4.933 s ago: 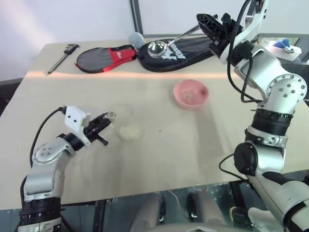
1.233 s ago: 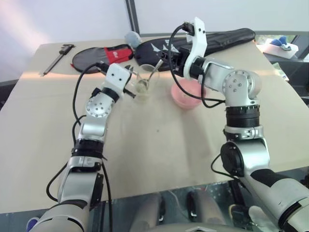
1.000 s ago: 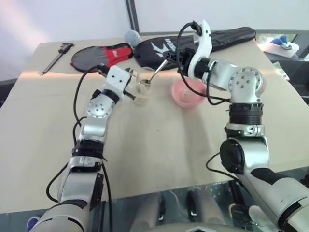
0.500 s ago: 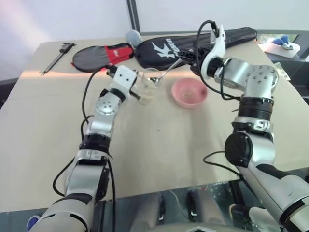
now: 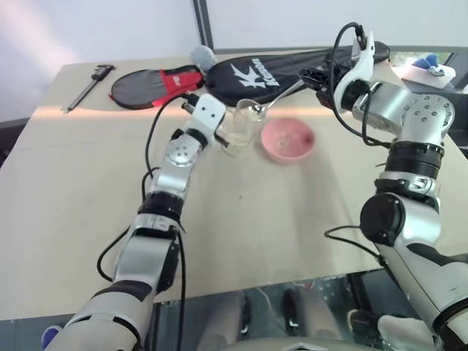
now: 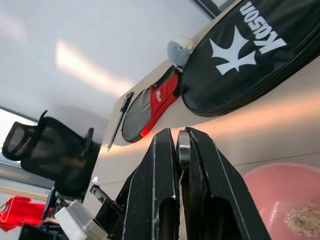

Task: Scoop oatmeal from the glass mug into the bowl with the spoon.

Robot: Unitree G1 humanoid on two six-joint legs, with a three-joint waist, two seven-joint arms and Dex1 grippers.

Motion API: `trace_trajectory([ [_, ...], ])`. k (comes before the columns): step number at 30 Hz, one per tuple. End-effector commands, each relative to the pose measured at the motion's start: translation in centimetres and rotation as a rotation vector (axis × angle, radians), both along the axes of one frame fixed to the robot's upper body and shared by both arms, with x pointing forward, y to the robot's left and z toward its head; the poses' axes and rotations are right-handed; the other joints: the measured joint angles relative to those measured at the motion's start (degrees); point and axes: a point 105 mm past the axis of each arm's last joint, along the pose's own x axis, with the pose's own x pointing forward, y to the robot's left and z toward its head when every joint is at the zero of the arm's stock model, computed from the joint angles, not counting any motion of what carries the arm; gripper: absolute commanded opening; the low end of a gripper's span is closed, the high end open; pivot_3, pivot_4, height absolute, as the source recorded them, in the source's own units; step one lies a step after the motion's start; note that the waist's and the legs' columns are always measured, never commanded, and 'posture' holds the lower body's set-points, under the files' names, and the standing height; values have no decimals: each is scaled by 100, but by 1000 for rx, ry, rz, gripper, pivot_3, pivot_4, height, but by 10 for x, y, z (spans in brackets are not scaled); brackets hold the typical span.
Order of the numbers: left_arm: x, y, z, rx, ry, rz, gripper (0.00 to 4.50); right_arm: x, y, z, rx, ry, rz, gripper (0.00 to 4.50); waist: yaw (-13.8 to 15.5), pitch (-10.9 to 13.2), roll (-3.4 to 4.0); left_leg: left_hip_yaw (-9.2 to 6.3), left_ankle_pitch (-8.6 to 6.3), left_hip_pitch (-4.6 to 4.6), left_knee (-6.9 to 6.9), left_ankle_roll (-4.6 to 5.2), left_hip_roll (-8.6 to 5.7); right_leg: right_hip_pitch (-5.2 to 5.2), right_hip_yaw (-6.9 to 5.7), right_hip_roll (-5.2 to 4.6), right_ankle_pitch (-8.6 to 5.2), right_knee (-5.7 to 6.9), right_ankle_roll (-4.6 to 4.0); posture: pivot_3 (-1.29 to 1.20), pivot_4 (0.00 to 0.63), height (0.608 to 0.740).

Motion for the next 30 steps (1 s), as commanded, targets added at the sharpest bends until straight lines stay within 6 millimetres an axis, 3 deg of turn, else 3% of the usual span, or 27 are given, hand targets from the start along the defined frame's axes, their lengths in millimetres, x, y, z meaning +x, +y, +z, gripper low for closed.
trace_trajectory([
  [1,2,-4,13,1,-37,-7,94,0,-18,13,27,-39,-57,0,-7,0,0,0,0,0,0,0,0,0,0,0,0,1,0,0,150,740],
  [12,6,-8,9,17,-10,-9,94,-2,-39,13,70,-34,-104,0,-8,-4,1,3,0,3,3,0,1,0,5,0,0,1,0,0,150,740],
  [22,4,-2,10,6,-17,3,94,-6,-70,15,92,-74,-180,0,1,-4,1,7,0,2,3,1,1,0,7,-1,0,2,0,0,150,740],
  [30,-2,15,16,-25,-34,38,94,-17,-54,2,-181,-247,-163,0,-30,-4,2,16,0,5,2,1,5,-4,18,4,0,2,0,0,150,740],
])
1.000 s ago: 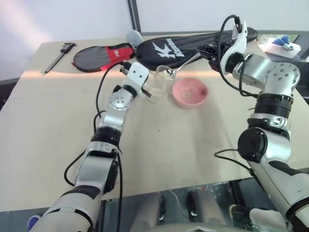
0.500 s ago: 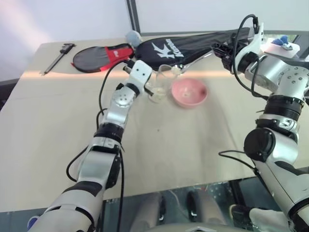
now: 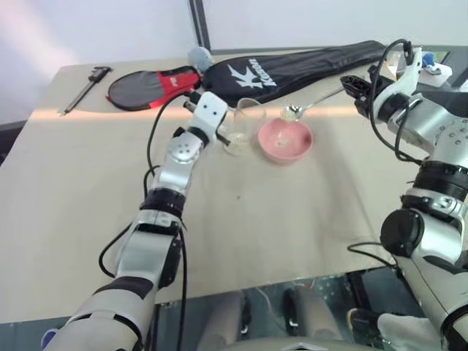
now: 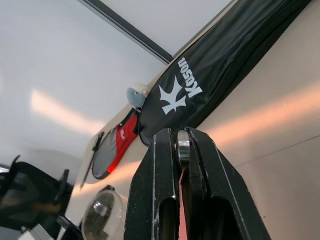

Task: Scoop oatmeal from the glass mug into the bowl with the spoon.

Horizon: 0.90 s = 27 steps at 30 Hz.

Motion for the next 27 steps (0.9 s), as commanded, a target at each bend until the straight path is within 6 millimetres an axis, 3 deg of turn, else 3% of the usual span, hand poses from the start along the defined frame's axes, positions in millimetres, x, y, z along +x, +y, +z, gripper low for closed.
trace_trajectory([
  [1,-4,12,20,-13,-61,23,94,-10,14,17,-179,-179,16,0,-4,0,0,0,0,0,0,0,0,0,0,1,0,0,0,0,150,740],
  [8,-10,21,29,-27,-83,40,94,-24,45,19,-602,-484,47,0,17,0,0,-1,0,-2,8,0,-2,-1,-3,0,0,-1,1,0,150,740],
  [14,-15,23,29,-40,-83,46,94,-46,61,33,-755,-706,86,0,32,0,-1,-9,0,-4,12,0,-3,0,-10,0,0,-3,0,0,150,740],
  [20,-17,21,23,-44,-71,46,94,-54,62,41,-746,-771,74,0,37,0,-2,-12,0,-4,18,0,-3,3,-14,0,0,-2,0,0,150,740],
  [25,-17,18,22,-49,-65,33,94,-56,61,34,-803,-786,90,0,38,0,-2,-12,0,-4,19,0,-3,3,-14,0,0,-1,1,0,150,740],
  [27,-17,15,23,-55,-70,17,94,-56,61,41,-655,-745,82,0,38,0,-2,-12,0,-4,20,0,-4,3,-14,0,0,-2,1,0,150,740],
])
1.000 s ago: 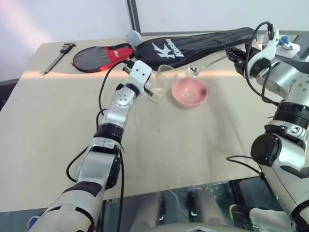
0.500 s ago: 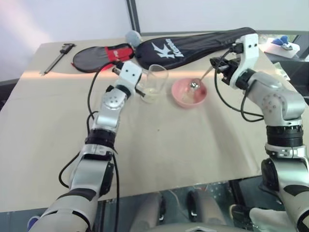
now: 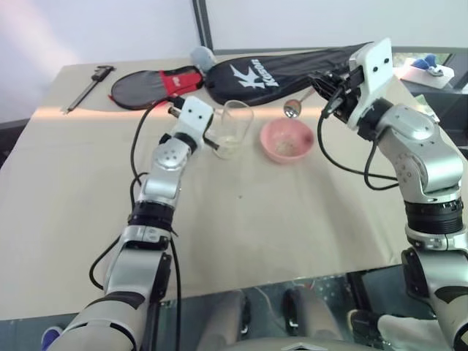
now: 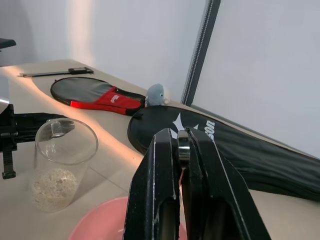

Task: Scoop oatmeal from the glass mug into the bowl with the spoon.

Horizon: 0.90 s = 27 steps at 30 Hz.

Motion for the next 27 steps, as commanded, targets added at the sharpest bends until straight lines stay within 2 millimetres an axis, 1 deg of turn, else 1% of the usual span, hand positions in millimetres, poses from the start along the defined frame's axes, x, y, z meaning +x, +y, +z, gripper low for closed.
trace_trajectory([
  [1,-5,-9,25,-28,-90,-46,94,-10,-1,29,206,-9,47,0,-1,0,0,0,0,0,1,0,0,0,0,0,0,1,0,0,150,740],
  [3,-6,-11,22,-40,-82,-61,94,-12,1,42,358,43,107,0,-9,0,0,0,0,1,3,0,1,0,0,0,0,3,0,0,150,740],
  [5,-6,-13,19,-46,-74,-70,94,-15,4,51,461,82,162,0,-15,0,0,-1,0,1,4,0,1,0,0,1,0,5,0,0,150,740],
  [7,-7,-15,19,-50,-76,-78,94,-17,10,55,510,118,201,0,-17,0,0,-1,0,1,4,0,1,0,-1,1,0,5,0,0,150,740],
  [9,-8,-16,20,-52,-81,-85,94,-18,16,56,524,146,223,0,-16,0,0,-2,0,1,4,0,1,0,-1,0,0,4,0,0,150,740],
  [13,-11,-22,28,-77,-116,-114,94,-15,40,39,482,222,256,0,-17,0,1,-1,0,1,5,0,0,0,-1,0,0,7,0,0,150,740],
  [15,-12,-23,31,-87,-132,-125,94,-11,46,30,459,249,252,0,-20,0,1,-1,0,1,5,0,0,0,-1,0,0,7,0,0,150,740],
  [18,-15,-24,34,-99,-151,-140,94,-6,51,22,438,272,249,0,-19,0,0,-1,0,1,6,0,0,1,-1,1,0,7,0,0,150,740],
  [21,-20,-27,35,-107,-168,-166,94,-4,69,4,319,299,262,0,-25,0,0,-1,0,1,7,0,0,1,-1,0,0,7,0,0,150,740],
  [25,-22,-23,34,-111,-171,-159,94,-3,78,4,303,305,285,0,-33,0,0,-1,0,1,8,0,0,0,0,1,0,9,0,0,150,740],
  [27,-23,-21,33,-116,-172,-155,94,-3,83,-1,256,304,290,0,-32,0,0,-3,0,1,10,0,0,1,-2,1,0,8,0,0,150,740],
])
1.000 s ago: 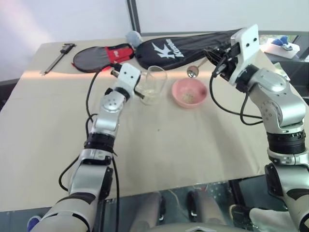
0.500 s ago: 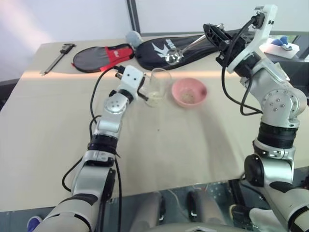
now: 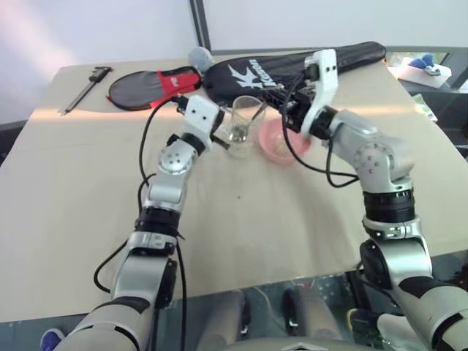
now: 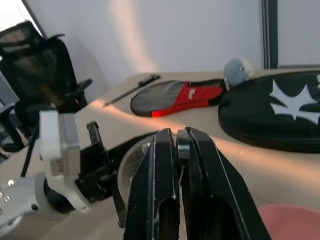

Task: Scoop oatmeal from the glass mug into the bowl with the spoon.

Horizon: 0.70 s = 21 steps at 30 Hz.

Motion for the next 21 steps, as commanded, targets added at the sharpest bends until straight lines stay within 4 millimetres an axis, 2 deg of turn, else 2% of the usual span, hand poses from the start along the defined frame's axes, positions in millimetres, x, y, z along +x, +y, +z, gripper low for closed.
trace_trajectory([
  [1,-8,4,22,-36,-90,-8,94,-6,10,15,-30,-92,38,0,0,0,0,0,0,0,1,0,0,0,0,0,0,0,0,0,150,740],
  [2,-9,5,21,-44,-89,-9,0,-5,13,12,-40,-90,45,733,-4,0,0,0,0,0,2,0,-1,0,0,0,0,0,0,0,150,740],
  [3,-9,6,20,-51,-86,-9,0,-4,15,10,-50,-94,53,1060,-4,0,0,0,0,0,2,0,-1,0,0,0,0,0,0,0,150,740],
  [7,-11,17,10,-115,-50,18,0,-4,18,10,-63,-123,61,3002,-6,0,0,-1,0,0,3,0,0,0,-1,0,0,1,0,0,150,740],
  [8,-11,22,7,-140,-39,29,0,-6,17,13,-58,-137,66,3358,-5,0,0,-1,0,0,3,0,0,0,-1,0,0,1,0,0,150,740],
  [10,-13,34,2,-210,-20,51,0,-16,15,18,-53,-177,105,4427,-4,0,0,-2,0,0,5,0,0,0,-1,0,0,0,0,0,150,740],
  [14,-18,63,-6,-384,-11,96,0,-41,1,12,-109,-261,171,4472,17,-1,0,-10,0,-4,8,0,0,1,-7,-1,0,-3,0,0,150,740],
  [18,-23,91,-14,-439,-27,147,0,-67,-19,-3,-170,-369,214,4472,43,-2,-3,-16,-1,-6,20,0,-1,11,-14,-4,0,-4,0,0,150,740],
  [21,-23,104,-15,-458,-33,157,0,-83,-37,-20,-215,-395,230,4472,62,-3,-5,-21,-1,-4,26,1,-1,18,-17,-3,0,-2,0,0,150,740],
])
